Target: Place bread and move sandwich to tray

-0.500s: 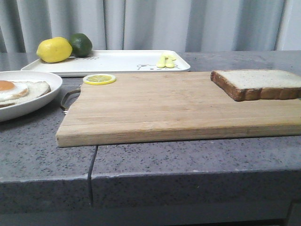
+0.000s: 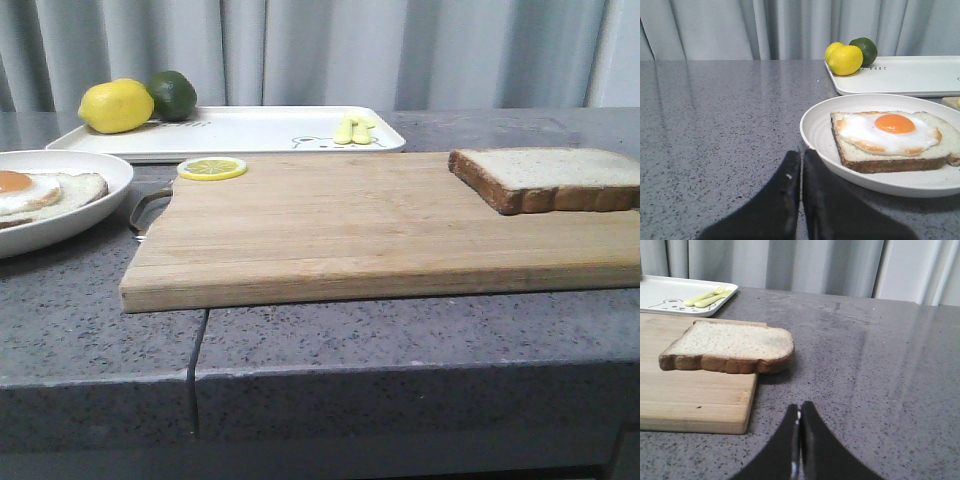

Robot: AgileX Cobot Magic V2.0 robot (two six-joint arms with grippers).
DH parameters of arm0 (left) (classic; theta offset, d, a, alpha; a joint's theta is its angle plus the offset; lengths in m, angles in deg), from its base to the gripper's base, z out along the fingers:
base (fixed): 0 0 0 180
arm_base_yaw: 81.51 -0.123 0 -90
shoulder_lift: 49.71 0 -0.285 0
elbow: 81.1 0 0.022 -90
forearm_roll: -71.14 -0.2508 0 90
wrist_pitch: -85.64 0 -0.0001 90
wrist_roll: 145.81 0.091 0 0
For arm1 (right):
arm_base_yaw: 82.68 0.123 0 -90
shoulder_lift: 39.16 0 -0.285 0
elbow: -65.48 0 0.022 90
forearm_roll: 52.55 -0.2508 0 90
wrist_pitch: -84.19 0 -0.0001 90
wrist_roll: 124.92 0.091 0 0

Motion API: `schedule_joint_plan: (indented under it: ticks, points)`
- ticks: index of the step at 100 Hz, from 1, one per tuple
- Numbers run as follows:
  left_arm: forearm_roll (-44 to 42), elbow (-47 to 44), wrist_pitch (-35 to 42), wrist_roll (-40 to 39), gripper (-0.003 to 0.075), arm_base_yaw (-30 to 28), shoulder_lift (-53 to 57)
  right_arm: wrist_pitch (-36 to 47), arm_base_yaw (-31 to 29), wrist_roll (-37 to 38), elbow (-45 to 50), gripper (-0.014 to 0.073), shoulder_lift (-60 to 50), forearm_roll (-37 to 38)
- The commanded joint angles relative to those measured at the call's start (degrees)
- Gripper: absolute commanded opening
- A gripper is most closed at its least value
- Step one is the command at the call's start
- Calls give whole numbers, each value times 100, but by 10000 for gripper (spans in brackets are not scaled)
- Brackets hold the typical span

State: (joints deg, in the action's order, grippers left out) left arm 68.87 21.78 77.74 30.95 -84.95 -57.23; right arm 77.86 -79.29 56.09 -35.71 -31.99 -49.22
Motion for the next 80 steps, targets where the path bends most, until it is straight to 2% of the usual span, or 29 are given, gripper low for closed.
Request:
schedule_joint_plan:
  ticks: [1,14,26,34,42,51,63,80]
  points:
    - [106,-89,564,-22,-20,43,178,406,10,-19,10,-69,-114,0]
    - [294,-27,727,-22,-20,43,178,423,10,-19,4,-69,-114,0]
    - [546,121,706,-22,-20,43,178,953,10,-7,-2,-69,-114,-65]
    - [571,302,684,-22,-20,43,178,1348,10,178,-98,-69,-114,-480]
    - [605,495,686,-22,-20,43,139,1374,10,352,-356,-69,-108,-945]
    - [728,814,536,-22,-20,43,-30,1037,10,359,-758,-69,-48,-1256]
    - [743,1440,-162,-22,-20,43,-484,192,10,359,-1432,-69,250,-1244]
    - [860,2429,-696,-22,-20,43,-1377,-901,10,359,-2442,-69,1056,-1251]
